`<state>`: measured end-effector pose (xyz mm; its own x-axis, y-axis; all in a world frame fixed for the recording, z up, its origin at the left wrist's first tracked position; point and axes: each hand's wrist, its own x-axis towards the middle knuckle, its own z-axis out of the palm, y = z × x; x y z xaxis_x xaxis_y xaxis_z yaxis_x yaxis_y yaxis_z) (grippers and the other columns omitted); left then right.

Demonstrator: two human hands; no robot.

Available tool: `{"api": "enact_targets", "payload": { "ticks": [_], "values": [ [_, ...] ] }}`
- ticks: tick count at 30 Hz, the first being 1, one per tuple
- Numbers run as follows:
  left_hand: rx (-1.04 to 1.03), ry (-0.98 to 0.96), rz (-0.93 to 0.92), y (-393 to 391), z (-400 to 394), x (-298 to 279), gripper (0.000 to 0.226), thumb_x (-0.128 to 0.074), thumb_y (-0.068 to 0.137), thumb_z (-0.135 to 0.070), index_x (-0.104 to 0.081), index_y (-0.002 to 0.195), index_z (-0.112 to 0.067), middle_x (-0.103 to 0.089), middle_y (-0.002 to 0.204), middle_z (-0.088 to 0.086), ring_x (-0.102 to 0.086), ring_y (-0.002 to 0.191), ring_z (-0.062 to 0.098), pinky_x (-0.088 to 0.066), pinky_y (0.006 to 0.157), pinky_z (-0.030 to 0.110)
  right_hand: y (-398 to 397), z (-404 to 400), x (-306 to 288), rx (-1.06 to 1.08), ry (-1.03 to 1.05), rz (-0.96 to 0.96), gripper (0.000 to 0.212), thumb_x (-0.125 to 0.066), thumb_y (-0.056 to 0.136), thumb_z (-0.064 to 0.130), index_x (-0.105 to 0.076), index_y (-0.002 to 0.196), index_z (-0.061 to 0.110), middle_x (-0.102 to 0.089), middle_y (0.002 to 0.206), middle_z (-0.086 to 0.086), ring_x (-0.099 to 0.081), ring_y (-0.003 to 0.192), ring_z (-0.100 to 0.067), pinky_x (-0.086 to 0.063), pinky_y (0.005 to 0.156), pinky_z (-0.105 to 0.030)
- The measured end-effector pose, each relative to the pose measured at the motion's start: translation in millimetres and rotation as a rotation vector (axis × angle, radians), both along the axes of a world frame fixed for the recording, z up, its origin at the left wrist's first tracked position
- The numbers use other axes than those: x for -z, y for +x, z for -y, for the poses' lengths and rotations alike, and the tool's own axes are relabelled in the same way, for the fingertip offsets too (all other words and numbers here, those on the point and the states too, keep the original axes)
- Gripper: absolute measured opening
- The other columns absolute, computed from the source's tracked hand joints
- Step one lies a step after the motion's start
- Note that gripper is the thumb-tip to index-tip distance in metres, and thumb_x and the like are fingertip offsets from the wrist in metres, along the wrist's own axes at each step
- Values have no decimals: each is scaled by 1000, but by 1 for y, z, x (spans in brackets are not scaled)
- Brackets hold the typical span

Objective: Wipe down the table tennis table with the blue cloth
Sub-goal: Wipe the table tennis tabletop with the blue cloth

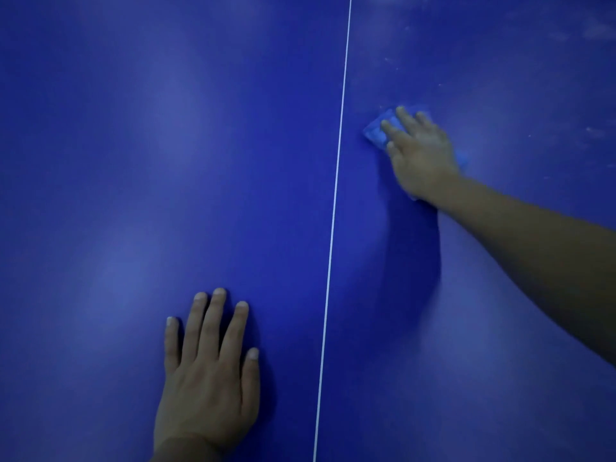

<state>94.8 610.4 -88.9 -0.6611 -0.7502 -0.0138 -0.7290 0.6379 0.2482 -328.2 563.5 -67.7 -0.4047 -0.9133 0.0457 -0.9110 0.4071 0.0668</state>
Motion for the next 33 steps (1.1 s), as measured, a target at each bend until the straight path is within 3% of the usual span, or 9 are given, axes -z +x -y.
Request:
{"api": "enact_targets", "payload": {
  "ticks": [15,18,20,21,22,23,26,30,33],
  "values": [
    [11,-111,-42,2,0,13,60,-41,87,-34,-54,138,-6,-38,154,18,-31,145,36,-20,114,65,73,84,17,-56,-48,-49,50,-32,97,27,-45,145,24,-34,158,-6,-37,139,-35,-30,112,-48],
    [1,-127,-68,3,0,15,57,-36,94,-38,-53,138,-7,-38,154,17,-32,144,36,-20,115,64,48,55,-27,188,-379,-164,53,-28,76,7,-69,110,5,-62,122,-30,-59,96,-54,-36,92,-65],
    [-6,-115,-75,2,1,15,59,-26,99,-42,-52,138,-8,-38,154,17,-32,144,36,-19,115,64,76,37,-65,202,-727,-68,41,-22,65,-10,-59,73,-24,-55,78,-53,-44,61,-73,-12,82,-72],
    [-4,-111,-74,2,1,14,59,-26,99,-43,-52,139,-8,-38,154,17,-32,144,36,-19,115,64,80,29,-75,282,-796,-92,63,-19,66,-10,-52,118,-26,-50,71,-55,-38,59,-74,-12,86,-67],
    [0,-111,-71,2,0,14,58,-30,97,-41,-52,138,-7,-38,154,18,-31,144,36,-19,115,65,62,15,-70,396,-753,-211,43,-16,70,-6,-32,68,34,-54,77,-52,-43,64,-72,-19,95,-63],
    [4,-109,-65,2,0,13,58,-35,94,-38,-53,138,-6,-38,154,18,-31,144,37,-19,114,66,30,0,-59,577,-595,-215,45,-21,76,3,-60,89,-16,-56,99,-51,-54,84,-63,-30,101,-47],
    [10,-106,-48,1,1,11,60,-40,87,-35,-53,137,-5,-38,154,19,-31,144,38,-19,114,66,-23,-14,-10,646,-63,11,54,-32,97,25,-39,150,14,-26,161,-19,-32,141,-43,-25,116,-49],
    [-3,-113,-36,0,0,12,61,-40,86,-35,-53,138,-6,-38,154,18,-30,145,37,-18,115,65,53,25,22,-28,-65,27,48,-34,101,29,-45,147,20,-33,160,-10,-34,141,-38,-31,111,-50],
    [-3,-130,-50,1,1,16,61,-40,86,-36,-50,140,-8,-37,155,17,-30,145,35,-17,116,63,-14,4,14,108,-36,-66,50,-35,99,24,-44,147,16,-33,158,-15,-41,134,-41,-37,107,-49]
  ]
}}
